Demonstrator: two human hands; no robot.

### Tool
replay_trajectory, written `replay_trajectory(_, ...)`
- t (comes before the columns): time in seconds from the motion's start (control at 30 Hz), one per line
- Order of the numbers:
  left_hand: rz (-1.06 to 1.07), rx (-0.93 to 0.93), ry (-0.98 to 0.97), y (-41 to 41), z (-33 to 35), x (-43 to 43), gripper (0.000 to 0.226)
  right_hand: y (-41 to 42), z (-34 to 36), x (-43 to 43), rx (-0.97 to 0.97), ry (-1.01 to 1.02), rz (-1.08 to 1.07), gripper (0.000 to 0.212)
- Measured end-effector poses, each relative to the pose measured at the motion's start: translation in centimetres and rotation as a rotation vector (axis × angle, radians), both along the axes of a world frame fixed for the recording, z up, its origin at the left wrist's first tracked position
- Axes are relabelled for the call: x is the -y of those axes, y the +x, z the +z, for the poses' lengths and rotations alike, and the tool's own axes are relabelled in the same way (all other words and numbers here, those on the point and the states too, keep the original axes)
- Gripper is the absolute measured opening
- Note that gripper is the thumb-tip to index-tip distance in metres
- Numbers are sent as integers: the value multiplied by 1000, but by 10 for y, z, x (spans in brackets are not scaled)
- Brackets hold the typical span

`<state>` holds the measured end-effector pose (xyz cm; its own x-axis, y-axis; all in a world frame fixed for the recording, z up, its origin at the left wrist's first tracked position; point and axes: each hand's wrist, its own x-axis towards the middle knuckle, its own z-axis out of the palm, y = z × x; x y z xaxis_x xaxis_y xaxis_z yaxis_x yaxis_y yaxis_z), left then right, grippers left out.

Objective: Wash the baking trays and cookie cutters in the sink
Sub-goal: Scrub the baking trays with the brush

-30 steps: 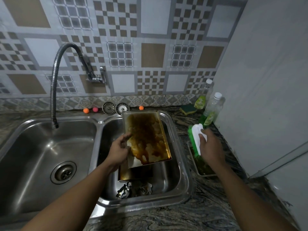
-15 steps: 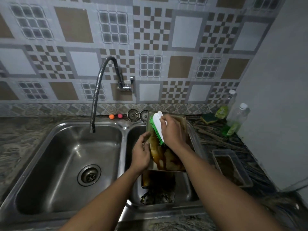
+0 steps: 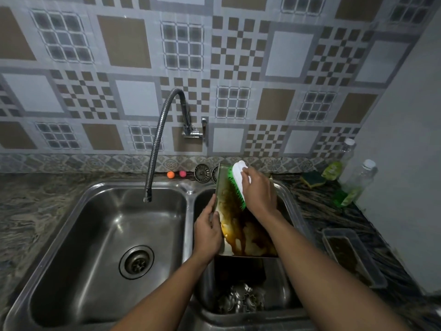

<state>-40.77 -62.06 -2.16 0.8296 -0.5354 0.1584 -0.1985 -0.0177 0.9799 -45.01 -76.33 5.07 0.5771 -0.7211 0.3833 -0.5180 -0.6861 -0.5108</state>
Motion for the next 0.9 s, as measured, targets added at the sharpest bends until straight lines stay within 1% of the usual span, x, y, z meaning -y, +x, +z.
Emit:
replay_trajectory(0.1, 8, -15, 14, 2, -6, 7, 44, -5, -1, 18, 7, 58, -27, 30)
replay_trajectory(0.3, 33, 15, 6, 7, -10, 9, 47, -18, -4, 43, -6, 173, -122, 33)
replay_trajectory(0.4, 48, 24, 25, 9, -16, 18, 47, -9, -7, 32, 28, 216, -76, 30)
replay_trajectory(0.57, 104, 29, -6, 14, -12, 33, 42, 9, -24, -16, 47, 159, 114, 28)
replay_trajectory(0.63, 110, 6, -20, 15, -13, 31, 41, 5, -32, -21, 36, 147, 150, 29)
replay_trajectory(0.7, 117, -2, -24, 16, -16, 29, 41, -3, -38, -8, 28, 128, 142, 29)
replay_trajectory(0.8, 118, -19, -31, 19, -19, 29, 40, -20, -38, 22, 9, 135, 60, 30)
replay_trajectory(0.9, 106, 10, -44, 19, -14, 33, 40, -31, -38, 40, 57, 136, -8, 29)
